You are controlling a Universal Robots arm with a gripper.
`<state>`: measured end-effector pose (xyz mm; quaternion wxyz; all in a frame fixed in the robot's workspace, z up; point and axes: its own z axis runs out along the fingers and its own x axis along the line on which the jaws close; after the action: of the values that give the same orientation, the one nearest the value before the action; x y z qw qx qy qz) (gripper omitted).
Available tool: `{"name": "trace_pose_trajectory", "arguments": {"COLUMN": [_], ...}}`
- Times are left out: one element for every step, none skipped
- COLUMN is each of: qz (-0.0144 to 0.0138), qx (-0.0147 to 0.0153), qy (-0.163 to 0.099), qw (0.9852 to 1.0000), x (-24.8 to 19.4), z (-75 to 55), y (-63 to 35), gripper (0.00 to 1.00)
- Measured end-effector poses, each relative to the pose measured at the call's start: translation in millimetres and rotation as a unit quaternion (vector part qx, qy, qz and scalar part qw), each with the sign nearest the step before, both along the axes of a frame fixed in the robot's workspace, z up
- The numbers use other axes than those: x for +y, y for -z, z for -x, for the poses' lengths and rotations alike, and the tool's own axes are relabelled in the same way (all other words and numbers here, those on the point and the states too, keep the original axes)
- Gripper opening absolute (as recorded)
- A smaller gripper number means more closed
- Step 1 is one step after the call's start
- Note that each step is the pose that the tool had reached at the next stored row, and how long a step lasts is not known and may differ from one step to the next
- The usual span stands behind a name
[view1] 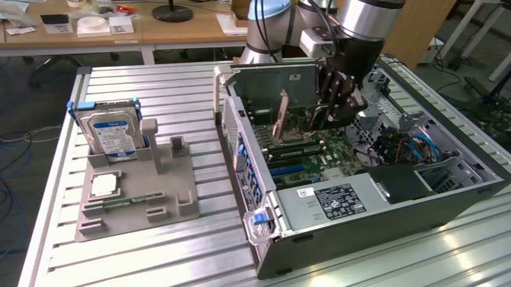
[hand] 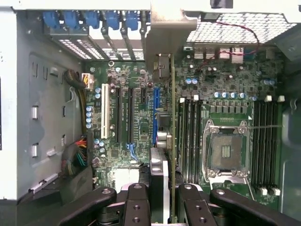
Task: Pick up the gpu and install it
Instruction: 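Insert the gpu into the slot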
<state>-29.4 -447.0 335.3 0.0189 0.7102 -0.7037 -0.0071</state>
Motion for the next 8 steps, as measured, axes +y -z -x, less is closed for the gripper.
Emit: {"name": "trace_pose_trajectory", "arguments": {"qz": [0.0001, 0.0000, 0.0000, -0.0001, -0.0001, -0.0001, -0.0002, -0.0001], "qx": [0.0000, 0.0000, 0.0002, 0.0003, 0.0003, 0.0003, 0.0004, 0.0003], "qy": [0.000, 0.000, 0.000, 0.000, 0.000, 0.000, 0.000, 0.001], "qw": [1.0000, 1.0000, 1.0000, 1.0000, 1.0000, 1.0000, 1.0000, 1.0000], "x": [-2.2, -5.4, -7.9, -9.2, -9.5, -9.5, -9.4, -9.1], "z": [0.0, -0.1, 0.1, 0.2, 0.4, 0.3, 1.1, 1.5], "y": [1.2, 2.8, 4.3, 5.8, 7.8, 9.5, 12.3, 13.4], "gripper": [0.28, 0.28, 0.28, 0.28, 0.28, 0.28, 0.28, 0.28]}}
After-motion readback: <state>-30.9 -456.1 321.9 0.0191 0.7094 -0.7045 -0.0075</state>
